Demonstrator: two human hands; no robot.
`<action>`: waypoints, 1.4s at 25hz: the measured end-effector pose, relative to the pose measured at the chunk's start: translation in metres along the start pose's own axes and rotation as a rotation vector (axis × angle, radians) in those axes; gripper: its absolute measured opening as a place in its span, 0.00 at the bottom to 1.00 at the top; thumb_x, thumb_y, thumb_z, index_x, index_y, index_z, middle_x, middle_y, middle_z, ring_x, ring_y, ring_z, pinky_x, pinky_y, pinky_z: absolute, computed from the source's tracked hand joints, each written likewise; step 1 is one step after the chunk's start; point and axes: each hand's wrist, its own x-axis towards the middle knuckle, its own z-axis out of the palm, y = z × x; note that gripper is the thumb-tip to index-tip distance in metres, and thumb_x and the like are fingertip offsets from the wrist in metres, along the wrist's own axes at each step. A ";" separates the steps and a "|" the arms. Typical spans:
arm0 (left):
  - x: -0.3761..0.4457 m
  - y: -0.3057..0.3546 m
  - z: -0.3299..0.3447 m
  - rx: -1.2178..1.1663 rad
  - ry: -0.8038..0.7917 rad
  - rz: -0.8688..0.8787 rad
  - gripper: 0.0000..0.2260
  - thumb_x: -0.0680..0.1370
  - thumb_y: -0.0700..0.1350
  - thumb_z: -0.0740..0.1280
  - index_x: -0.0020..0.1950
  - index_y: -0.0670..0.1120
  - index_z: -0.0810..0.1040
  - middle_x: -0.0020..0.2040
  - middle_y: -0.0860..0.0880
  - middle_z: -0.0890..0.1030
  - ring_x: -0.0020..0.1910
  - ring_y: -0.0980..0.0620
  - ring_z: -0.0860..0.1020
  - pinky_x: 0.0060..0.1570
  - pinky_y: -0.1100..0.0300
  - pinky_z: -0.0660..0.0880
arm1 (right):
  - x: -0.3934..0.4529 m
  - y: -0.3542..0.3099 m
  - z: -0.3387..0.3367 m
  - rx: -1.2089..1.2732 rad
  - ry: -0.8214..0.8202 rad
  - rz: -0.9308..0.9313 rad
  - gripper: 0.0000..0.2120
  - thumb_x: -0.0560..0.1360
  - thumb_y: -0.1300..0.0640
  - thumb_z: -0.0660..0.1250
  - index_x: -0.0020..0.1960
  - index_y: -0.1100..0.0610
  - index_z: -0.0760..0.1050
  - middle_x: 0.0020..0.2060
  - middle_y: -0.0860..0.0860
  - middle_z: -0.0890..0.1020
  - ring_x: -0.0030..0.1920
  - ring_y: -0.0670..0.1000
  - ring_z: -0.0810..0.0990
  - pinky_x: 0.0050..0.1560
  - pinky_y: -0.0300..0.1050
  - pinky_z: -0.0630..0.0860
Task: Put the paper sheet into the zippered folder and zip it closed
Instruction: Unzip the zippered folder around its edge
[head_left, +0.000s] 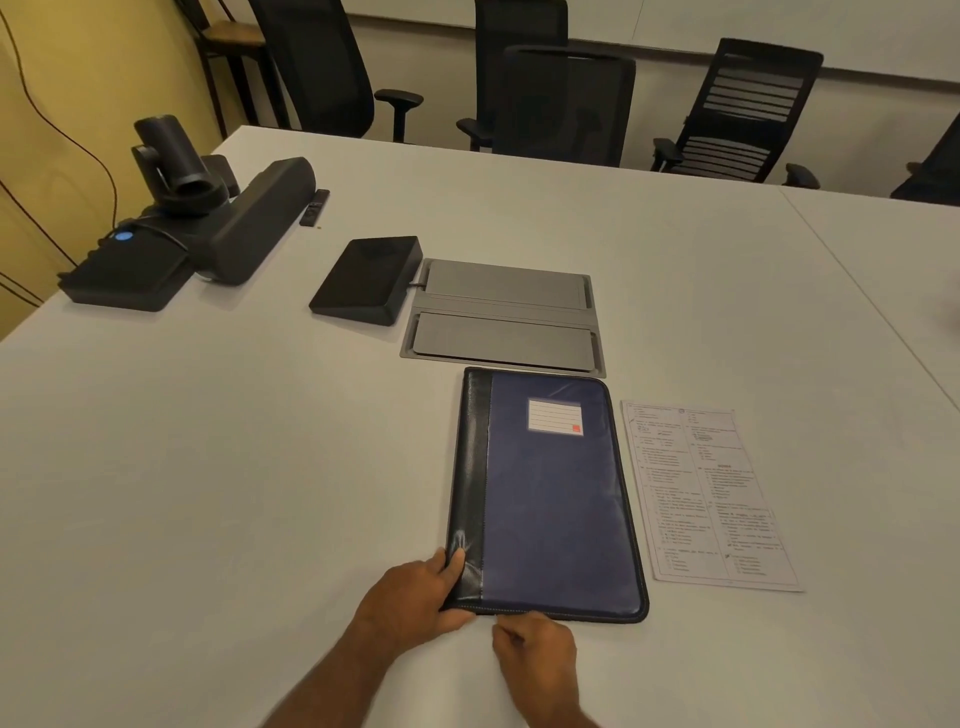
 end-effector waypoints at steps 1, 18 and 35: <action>0.000 0.000 0.000 -0.003 0.005 -0.001 0.38 0.77 0.68 0.56 0.79 0.48 0.54 0.72 0.46 0.69 0.60 0.49 0.77 0.60 0.58 0.75 | 0.000 -0.004 0.002 -0.001 -0.019 -0.011 0.07 0.73 0.51 0.68 0.48 0.48 0.84 0.43 0.46 0.85 0.39 0.41 0.76 0.43 0.24 0.65; -0.034 0.034 0.009 0.080 0.272 0.009 0.19 0.68 0.67 0.64 0.27 0.53 0.78 0.25 0.60 0.76 0.30 0.57 0.72 0.32 0.60 0.71 | 0.001 -0.022 0.008 0.205 -0.159 0.098 0.07 0.70 0.58 0.71 0.34 0.53 0.84 0.30 0.49 0.85 0.30 0.42 0.79 0.37 0.35 0.77; -0.029 0.065 0.005 -0.029 0.246 -0.330 0.16 0.76 0.59 0.60 0.43 0.50 0.81 0.40 0.53 0.81 0.42 0.53 0.75 0.48 0.58 0.67 | 0.033 0.036 -0.031 -0.693 -0.246 -0.375 0.55 0.59 0.17 0.50 0.77 0.44 0.42 0.78 0.53 0.41 0.74 0.59 0.33 0.69 0.67 0.35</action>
